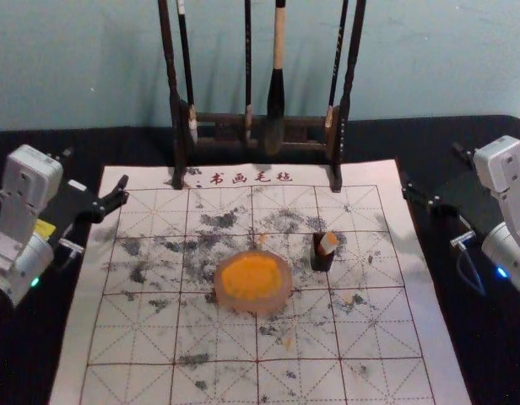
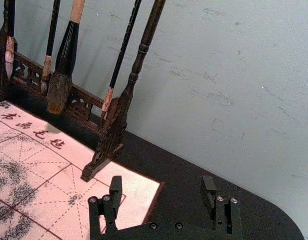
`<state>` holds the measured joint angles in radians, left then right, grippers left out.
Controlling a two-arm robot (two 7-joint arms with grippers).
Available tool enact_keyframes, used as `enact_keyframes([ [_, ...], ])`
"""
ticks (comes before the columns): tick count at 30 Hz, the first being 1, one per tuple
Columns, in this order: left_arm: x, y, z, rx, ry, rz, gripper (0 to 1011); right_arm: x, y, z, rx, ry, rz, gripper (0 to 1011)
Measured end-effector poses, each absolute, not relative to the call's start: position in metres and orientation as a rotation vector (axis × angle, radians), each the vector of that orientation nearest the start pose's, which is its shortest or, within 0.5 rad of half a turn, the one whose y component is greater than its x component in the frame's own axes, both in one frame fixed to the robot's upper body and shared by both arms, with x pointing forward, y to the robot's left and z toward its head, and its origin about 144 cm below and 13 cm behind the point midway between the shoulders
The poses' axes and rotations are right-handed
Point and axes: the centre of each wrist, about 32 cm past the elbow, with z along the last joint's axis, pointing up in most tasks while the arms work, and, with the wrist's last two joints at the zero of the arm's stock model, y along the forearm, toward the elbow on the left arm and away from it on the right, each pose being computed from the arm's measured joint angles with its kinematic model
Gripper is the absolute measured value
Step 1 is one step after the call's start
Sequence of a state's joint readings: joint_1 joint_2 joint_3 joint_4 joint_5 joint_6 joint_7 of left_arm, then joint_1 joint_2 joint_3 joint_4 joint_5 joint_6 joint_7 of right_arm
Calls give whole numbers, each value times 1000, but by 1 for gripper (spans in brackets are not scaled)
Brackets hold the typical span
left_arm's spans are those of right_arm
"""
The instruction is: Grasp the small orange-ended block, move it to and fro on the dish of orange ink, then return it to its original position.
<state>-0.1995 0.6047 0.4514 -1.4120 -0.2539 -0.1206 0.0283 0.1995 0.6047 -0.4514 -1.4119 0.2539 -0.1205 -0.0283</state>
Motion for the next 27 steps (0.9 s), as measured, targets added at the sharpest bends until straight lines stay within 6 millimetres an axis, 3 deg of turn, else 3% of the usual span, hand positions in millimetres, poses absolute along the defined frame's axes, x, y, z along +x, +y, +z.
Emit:
enact_keyframes([
  [27,489,310,1140,304,-285,1248,1001,489,-310,1140,-305,-285,-1248,1000],
])
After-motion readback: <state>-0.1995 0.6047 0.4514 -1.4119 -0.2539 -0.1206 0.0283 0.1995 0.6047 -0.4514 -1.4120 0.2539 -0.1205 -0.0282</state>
